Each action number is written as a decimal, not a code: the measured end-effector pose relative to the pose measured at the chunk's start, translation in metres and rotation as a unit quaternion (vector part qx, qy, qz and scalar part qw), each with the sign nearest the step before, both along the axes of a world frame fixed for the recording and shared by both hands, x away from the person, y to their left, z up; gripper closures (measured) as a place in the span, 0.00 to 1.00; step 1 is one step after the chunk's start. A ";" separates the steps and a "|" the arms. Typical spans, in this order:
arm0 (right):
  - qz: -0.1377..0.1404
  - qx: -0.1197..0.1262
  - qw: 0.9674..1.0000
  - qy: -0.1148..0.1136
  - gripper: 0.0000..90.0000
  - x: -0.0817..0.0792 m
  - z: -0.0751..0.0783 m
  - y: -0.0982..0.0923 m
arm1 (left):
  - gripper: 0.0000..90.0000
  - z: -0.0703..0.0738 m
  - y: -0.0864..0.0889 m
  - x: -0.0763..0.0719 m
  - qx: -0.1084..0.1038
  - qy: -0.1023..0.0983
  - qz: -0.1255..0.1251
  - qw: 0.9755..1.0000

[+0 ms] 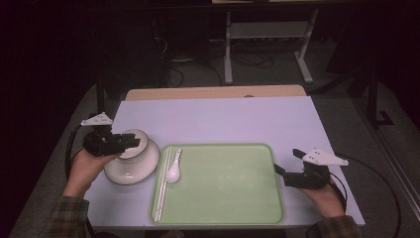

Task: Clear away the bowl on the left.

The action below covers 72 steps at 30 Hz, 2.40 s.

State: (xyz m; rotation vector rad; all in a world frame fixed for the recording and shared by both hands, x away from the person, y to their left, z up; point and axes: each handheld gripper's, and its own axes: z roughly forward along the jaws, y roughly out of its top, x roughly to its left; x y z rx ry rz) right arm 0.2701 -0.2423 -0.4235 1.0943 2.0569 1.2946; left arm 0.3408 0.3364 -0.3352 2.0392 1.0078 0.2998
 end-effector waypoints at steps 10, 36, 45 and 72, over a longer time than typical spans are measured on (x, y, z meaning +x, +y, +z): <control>0.000 0.001 1.000 0.001 0.14 0.000 0.000 0.000 | 0.71 0.001 0.029 0.023 0.038 0.020 0.059 0.997; -0.002 0.000 1.000 0.001 0.14 0.000 0.000 0.000 | 0.75 -0.043 0.054 0.052 0.090 0.120 0.128 0.980; -0.001 0.001 1.000 0.001 0.14 0.000 0.000 0.000 | 0.84 -0.052 0.048 0.057 0.100 0.149 0.125 0.976; 0.000 0.000 1.000 0.002 0.14 0.000 0.000 0.000 | 0.93 -0.050 0.044 0.062 0.076 0.155 0.129 0.976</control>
